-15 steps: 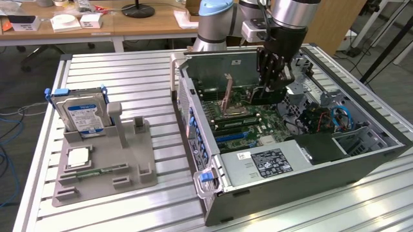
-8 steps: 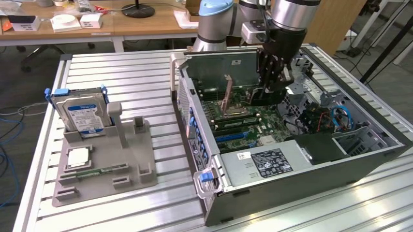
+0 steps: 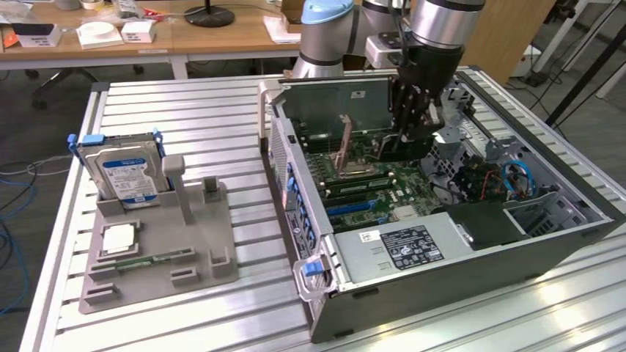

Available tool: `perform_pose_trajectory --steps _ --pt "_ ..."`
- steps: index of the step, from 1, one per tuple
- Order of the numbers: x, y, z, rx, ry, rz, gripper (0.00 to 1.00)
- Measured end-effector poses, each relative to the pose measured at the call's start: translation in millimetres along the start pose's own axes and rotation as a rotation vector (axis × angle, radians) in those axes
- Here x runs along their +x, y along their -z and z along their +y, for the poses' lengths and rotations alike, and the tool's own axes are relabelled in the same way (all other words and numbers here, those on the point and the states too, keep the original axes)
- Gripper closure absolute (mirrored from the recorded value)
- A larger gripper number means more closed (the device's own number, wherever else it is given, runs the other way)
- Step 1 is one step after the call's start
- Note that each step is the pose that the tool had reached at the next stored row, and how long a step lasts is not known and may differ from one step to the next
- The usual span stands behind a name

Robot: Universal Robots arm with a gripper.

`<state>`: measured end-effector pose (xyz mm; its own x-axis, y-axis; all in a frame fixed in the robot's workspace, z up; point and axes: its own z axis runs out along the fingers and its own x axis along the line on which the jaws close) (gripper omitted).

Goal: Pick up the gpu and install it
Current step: 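Insert the gpu into the slot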

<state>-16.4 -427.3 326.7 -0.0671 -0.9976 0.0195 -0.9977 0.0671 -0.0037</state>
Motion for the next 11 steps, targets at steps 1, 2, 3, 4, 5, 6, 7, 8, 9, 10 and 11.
perform_pose_trajectory --steps 1,2,3,4,5,6,7,8,9,10,11 --pt "0.0 -0.3 0.0 0.0000 0.000 0.0000 0.74" --pt "0.0 -0.6 0.0 0.0000 0.000 0.0000 0.74" --pt "0.0 -0.8 0.0 -0.0001 0.000 0.0001 0.74" --pt "0.0 -0.9 0.0 -0.0001 0.000 0.0002 0.74" --pt "0.0 -1.1 0.0 0.0000 0.000 0.0001 0.74" --pt "0.0 -2.4 0.0 -0.0001 0.000 0.0000 0.74" --pt "-0.1 -4.2 0.0 0.0000 0.000 0.0000 0.74" --pt "-0.1 -4.2 0.0 0.0000 0.000 0.0000 0.74" --pt "-0.1 -4.2 0.0 0.0000 0.001 0.0000 0.74" --pt "-0.1 -4.2 0.0 0.0000 0.001 -0.0001 0.74" --pt "-0.1 -4.2 0.0 0.0000 0.002 0.0000 0.74"
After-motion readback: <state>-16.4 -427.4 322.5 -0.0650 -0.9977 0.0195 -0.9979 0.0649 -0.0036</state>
